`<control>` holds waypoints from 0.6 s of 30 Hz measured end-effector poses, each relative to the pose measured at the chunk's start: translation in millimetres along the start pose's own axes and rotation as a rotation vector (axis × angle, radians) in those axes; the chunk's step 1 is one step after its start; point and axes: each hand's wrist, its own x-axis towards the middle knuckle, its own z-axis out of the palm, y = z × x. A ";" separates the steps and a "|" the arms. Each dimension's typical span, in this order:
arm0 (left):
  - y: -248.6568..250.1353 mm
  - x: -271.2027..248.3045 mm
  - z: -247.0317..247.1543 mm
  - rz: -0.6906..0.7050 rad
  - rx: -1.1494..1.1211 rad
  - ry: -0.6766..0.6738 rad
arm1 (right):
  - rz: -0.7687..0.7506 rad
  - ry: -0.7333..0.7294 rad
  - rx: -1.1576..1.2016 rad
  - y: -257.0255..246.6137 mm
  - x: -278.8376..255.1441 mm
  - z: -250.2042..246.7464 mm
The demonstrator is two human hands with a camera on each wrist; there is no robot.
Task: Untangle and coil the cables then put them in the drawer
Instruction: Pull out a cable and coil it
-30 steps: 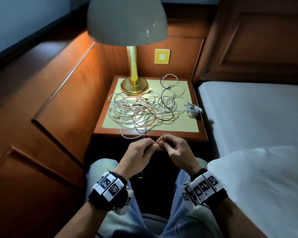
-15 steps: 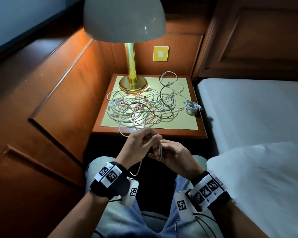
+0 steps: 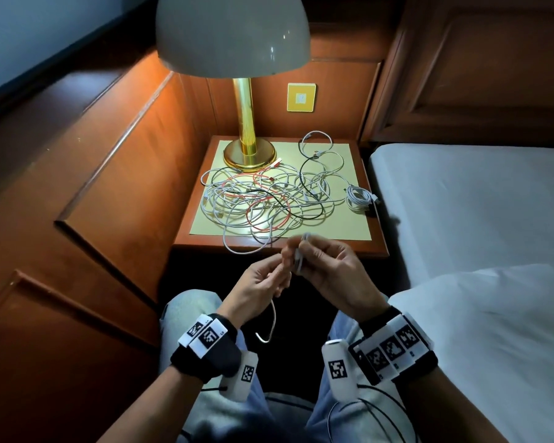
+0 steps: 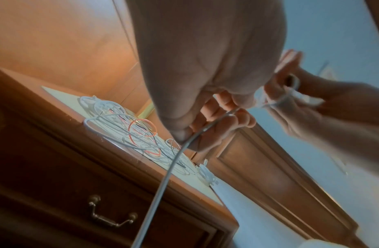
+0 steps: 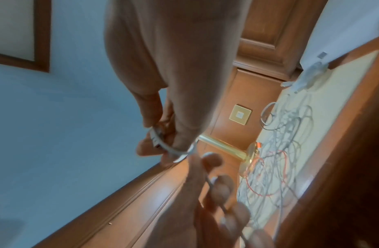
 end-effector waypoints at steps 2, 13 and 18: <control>-4.8 -5.7 5.6 0.009 0.128 -0.024 | -0.112 0.083 -0.063 -8.9 8.6 2.4; 4.6 -4.7 -2.7 0.287 0.576 0.082 | -0.407 0.050 -1.338 13.7 26.8 -41.1; 12.1 1.3 -10.4 0.353 0.586 0.105 | -0.057 -0.005 -0.972 18.1 9.3 -40.5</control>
